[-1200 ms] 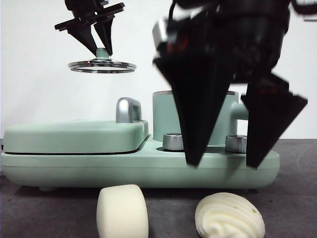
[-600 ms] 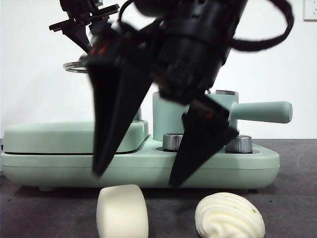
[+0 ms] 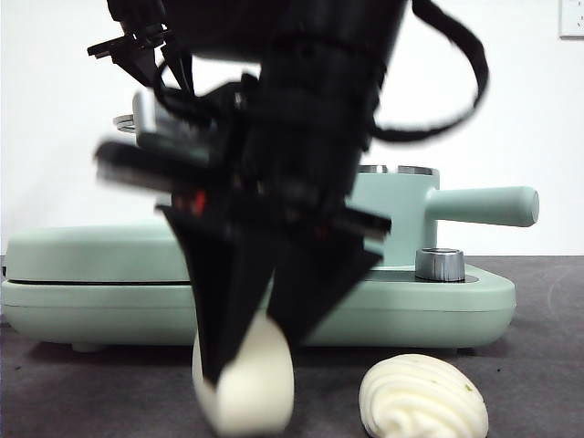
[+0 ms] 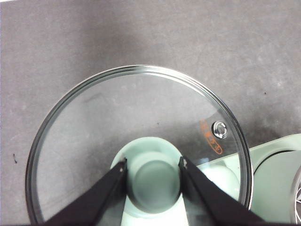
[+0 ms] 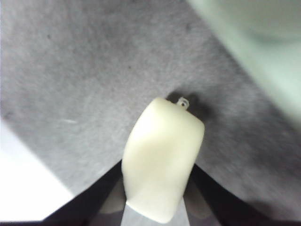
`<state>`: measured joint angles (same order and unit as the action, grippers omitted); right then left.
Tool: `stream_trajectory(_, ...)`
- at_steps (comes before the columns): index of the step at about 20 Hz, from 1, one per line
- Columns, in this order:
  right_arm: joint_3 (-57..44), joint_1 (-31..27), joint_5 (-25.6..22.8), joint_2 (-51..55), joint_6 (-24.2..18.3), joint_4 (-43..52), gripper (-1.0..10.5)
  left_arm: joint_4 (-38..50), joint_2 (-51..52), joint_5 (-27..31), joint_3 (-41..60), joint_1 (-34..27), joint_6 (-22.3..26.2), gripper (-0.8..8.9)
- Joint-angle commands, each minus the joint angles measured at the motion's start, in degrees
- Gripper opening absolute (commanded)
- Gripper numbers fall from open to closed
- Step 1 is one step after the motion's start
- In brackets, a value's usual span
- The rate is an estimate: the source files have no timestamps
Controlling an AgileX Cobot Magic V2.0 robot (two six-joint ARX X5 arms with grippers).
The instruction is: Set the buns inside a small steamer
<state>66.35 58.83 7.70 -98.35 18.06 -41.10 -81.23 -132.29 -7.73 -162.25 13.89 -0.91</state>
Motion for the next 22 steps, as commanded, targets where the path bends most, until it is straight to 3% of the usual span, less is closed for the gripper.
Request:
stream_trajectory(1, 9.7, -1.1, -0.1, -0.8, -2.4, -8.7, 1.5, -1.8, -0.2, -0.2, -0.7, 0.0, -0.3, 1.13)
stream_trajectory(7, 37.6, -13.2, -2.4, -3.7, -8.0, -28.1, 1.5, -1.8, -0.2, -0.2, -0.7, -0.1, -0.3, 1.13)
stream_trajectory(12, 53.6, -23.3, -3.6, -13.7, -12.6, -33.0, 1.5, -1.7, -0.2, -0.2, -0.7, -0.1, -0.7, 1.13)
stream_trajectory(17, 56.3, -27.2, -2.9, -21.4, -14.7, -32.1, 1.6, -1.7, -0.2, -0.2, -0.7, -0.1, -0.9, 1.13)
stream_trajectory(20, 56.3, -27.9, 2.0, -24.0, -14.7, -32.0, 1.6, -1.7, -0.2, -0.2, -0.7, -0.1, -0.9, 1.13)
stream_trajectory(22, 56.3, -28.0, 2.4, -25.1, -14.7, -31.6, 1.7, -1.7, -0.2, -0.2, -0.7, -0.1, -0.9, 1.13)
